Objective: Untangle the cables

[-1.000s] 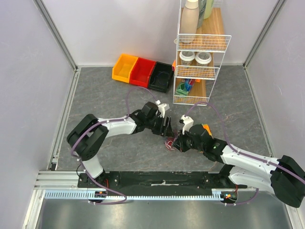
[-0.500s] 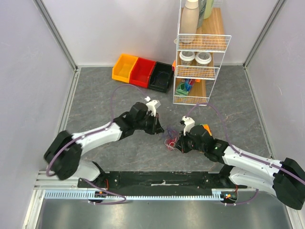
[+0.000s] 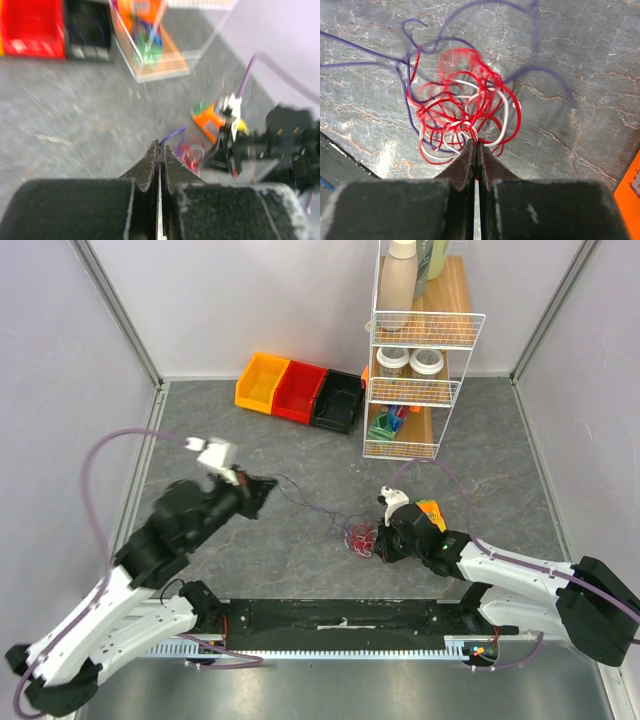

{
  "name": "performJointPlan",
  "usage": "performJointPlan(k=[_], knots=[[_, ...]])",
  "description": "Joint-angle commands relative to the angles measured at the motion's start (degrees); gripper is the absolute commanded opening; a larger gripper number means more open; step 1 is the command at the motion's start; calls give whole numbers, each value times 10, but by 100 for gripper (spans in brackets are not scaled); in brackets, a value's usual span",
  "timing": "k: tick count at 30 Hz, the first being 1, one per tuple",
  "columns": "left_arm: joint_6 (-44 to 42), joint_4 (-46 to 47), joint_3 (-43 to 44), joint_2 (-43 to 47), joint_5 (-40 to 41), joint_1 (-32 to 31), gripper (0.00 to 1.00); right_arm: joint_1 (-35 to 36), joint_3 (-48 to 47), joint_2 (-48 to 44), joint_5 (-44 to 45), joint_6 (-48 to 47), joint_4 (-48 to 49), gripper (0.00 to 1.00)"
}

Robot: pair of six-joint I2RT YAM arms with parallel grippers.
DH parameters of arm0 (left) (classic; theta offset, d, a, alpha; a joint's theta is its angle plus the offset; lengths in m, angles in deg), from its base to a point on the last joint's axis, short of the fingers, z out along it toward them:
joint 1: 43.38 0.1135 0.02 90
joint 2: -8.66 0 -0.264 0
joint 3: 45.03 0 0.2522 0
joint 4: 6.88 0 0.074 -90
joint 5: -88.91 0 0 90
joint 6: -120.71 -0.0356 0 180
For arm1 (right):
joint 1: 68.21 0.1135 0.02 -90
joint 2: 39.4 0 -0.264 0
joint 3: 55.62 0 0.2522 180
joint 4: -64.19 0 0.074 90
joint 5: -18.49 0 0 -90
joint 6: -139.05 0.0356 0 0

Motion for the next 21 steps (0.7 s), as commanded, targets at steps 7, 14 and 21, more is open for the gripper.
performJointPlan(k=[7, 14, 21], knots=[[-114, -106, 195, 134, 172, 1, 2, -1, 2, 0, 34, 12, 12, 4], [-114, -132, 223, 145, 198, 1, 2, -1, -2, 2, 65, 11, -11, 3], [-59, -136, 231, 115, 161, 1, 2, 0, -17, -1, 59, -17, -34, 8]])
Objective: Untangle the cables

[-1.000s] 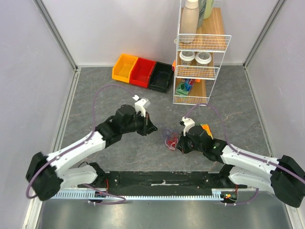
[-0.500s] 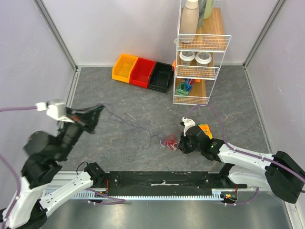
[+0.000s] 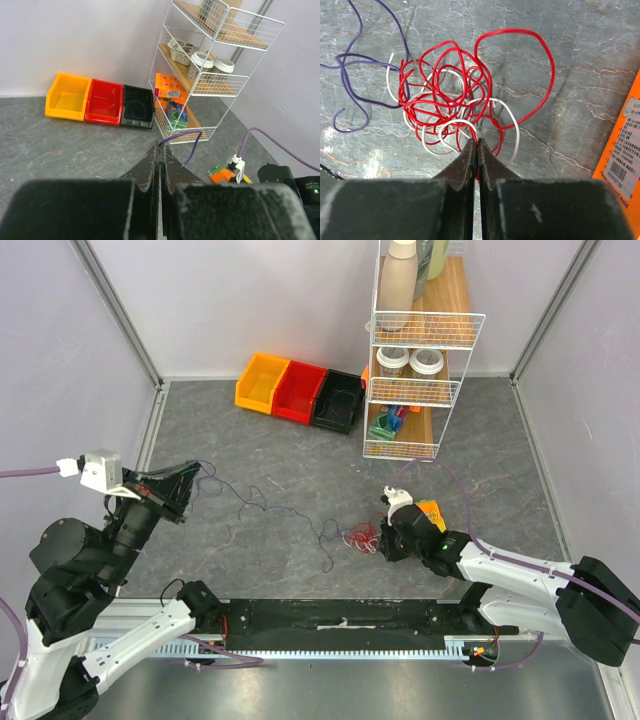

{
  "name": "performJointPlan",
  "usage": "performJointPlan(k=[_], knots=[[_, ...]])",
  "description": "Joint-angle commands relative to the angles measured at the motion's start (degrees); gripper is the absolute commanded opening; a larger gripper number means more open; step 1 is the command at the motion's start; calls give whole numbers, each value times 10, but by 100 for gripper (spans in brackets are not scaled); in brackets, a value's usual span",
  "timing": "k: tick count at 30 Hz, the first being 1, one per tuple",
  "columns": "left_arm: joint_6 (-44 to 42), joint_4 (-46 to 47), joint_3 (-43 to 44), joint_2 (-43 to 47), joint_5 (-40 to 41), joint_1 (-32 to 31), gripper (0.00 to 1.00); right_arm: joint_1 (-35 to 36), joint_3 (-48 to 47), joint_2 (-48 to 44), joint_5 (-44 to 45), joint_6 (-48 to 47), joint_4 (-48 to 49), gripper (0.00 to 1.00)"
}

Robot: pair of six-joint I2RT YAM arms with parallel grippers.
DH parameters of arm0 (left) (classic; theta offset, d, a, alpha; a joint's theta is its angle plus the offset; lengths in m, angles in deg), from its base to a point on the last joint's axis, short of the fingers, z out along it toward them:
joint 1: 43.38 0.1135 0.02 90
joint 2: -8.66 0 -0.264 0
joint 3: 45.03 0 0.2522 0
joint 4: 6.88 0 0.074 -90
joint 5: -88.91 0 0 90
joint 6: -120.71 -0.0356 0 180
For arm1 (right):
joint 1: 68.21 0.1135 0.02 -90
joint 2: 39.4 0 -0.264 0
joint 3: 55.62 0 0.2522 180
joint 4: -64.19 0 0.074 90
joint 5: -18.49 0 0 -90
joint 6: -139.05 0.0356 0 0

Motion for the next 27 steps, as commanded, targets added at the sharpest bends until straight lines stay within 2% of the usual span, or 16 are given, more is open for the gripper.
performJointPlan(k=[1, 4, 5, 8, 10, 12, 14, 20, 24, 27], knots=[[37, -4, 14, -31, -20, 1, 2, 5, -26, -3, 6, -32, -23, 10], [51, -1, 8, -45, -38, 1, 2, 43, -63, -16, 32, -57, -41, 19], [54, -1, 7, -48, -43, 1, 2, 61, -77, -24, 49, -73, -44, 25], [63, -1, 7, -54, -56, 1, 2, 97, -130, -48, 60, -131, -36, 55], [69, -2, 10, -54, -62, 0, 2, 97, -167, -48, 25, -176, -3, 69], [76, -2, 12, -54, -68, 1, 2, 97, -193, -31, -49, -209, 53, 78], [79, -3, 13, -54, -73, 1, 2, 98, -220, 9, -115, -235, 109, 80], [83, -19, 24, -53, -73, 1, 2, 104, -280, 124, -139, -243, 213, 82], [77, -23, 25, -51, -65, 1, 2, 110, -301, 182, -139, -220, 260, 72], [76, -22, 22, -51, -61, 1, 2, 111, -288, 193, -88, -209, 303, 65]])
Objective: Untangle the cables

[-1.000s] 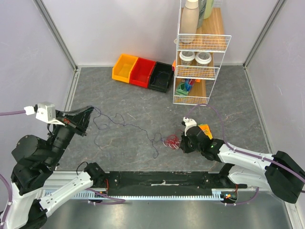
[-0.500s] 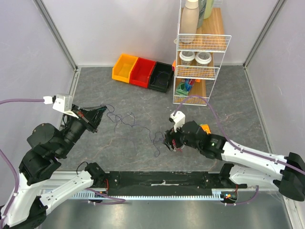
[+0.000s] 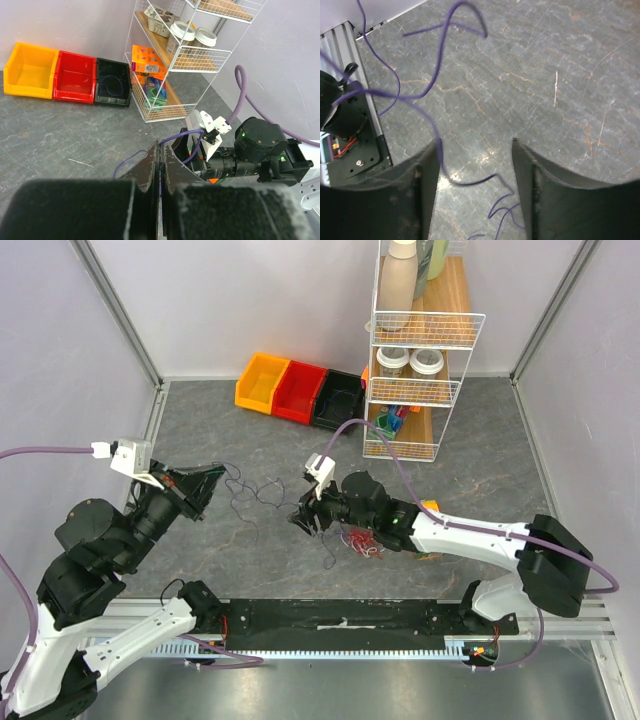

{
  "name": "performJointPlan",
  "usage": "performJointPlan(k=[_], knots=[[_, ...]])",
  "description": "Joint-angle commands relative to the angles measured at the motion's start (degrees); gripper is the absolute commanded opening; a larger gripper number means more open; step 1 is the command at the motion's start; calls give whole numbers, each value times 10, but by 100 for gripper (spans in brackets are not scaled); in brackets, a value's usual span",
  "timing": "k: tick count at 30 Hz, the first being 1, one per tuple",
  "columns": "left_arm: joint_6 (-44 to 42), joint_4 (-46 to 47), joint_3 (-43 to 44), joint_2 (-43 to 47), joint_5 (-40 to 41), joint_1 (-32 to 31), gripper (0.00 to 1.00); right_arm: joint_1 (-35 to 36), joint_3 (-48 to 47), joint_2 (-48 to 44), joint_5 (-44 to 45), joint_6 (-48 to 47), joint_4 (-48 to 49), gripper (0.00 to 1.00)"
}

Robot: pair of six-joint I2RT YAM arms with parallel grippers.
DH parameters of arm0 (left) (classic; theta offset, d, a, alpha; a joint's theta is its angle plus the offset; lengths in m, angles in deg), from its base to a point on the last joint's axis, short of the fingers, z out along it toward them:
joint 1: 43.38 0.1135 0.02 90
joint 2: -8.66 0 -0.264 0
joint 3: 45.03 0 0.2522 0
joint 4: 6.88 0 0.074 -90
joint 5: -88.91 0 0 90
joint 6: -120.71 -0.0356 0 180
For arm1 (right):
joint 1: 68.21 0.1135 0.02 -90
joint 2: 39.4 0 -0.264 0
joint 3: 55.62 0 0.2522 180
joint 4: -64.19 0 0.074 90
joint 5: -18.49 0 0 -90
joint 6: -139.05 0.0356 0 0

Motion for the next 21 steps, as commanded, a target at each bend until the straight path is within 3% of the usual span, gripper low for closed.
performJointPlan(k=[1, 5, 6, 7, 12, 17, 21], knots=[[10, 3, 12, 0, 3, 1, 2, 4, -14, 9, 38, 10, 101, 57], [6, 0, 9, 4, 7, 0, 2, 4, -18, 9, 52, 17, 88, 12], [6, -2, 9, 6, 11, 1, 2, 4, -13, 3, 61, 21, 79, 3], [6, -5, 10, 7, 19, 1, 2, 4, -5, -6, 78, 27, 69, 0], [10, -24, 10, 43, 101, 1, 2, 4, 104, -76, 143, 93, 33, 0], [0, -17, 9, 75, 135, 0, 2, 3, 220, -161, 241, 184, -60, 0], [-3, -11, -3, 71, 139, 1, 2, 3, 246, -203, 226, 200, -111, 0]])
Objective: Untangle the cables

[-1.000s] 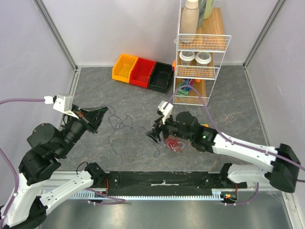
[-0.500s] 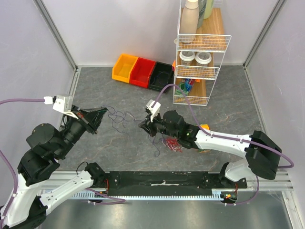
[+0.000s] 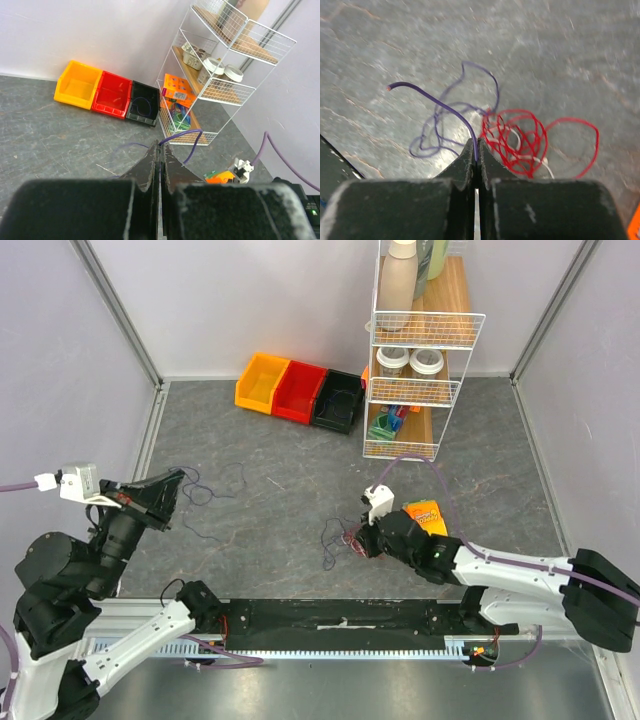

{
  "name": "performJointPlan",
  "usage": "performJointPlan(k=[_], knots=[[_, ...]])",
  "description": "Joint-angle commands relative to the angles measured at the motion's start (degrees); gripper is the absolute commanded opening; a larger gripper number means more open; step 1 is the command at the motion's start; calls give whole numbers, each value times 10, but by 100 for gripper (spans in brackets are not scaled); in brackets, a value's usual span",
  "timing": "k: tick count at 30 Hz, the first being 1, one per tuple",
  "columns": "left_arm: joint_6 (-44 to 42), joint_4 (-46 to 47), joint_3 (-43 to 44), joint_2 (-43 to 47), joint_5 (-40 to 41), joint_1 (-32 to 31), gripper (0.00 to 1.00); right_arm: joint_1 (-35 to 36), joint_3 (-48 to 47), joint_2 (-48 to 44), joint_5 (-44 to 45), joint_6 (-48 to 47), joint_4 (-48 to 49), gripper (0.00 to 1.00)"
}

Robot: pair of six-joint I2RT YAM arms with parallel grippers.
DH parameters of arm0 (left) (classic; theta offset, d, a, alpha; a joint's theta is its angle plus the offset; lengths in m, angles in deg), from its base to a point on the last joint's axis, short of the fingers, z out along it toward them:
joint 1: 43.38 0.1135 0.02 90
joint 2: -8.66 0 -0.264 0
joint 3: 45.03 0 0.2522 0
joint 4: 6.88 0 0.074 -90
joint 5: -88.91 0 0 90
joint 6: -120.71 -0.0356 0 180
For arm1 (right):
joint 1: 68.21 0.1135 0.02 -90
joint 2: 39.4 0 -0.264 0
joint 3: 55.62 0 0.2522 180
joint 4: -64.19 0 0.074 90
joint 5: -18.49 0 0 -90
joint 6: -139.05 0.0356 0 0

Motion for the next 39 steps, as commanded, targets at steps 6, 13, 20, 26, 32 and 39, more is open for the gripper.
performJointPlan(k=[6, 13, 20, 26, 32, 39], knots=[[14, 4, -15, -76, 1, 1, 2, 1, 0, -58, 8, 26, -97, 7], [34, 13, -58, -164, 0, 1, 2, 2, -42, -71, -27, 14, -213, 51], [46, 147, -86, -269, -21, 16, 2, 1, -13, -167, -29, 22, -248, 68], [83, 244, -29, -406, -144, 105, 2, 1, 1, -216, -14, 29, -257, 69], [175, 343, 26, -547, -242, 196, 2, 1, 7, -264, 15, 31, -262, 70], [220, 465, 114, -686, -315, 229, 2, 1, 23, -334, 27, 37, -264, 70]])
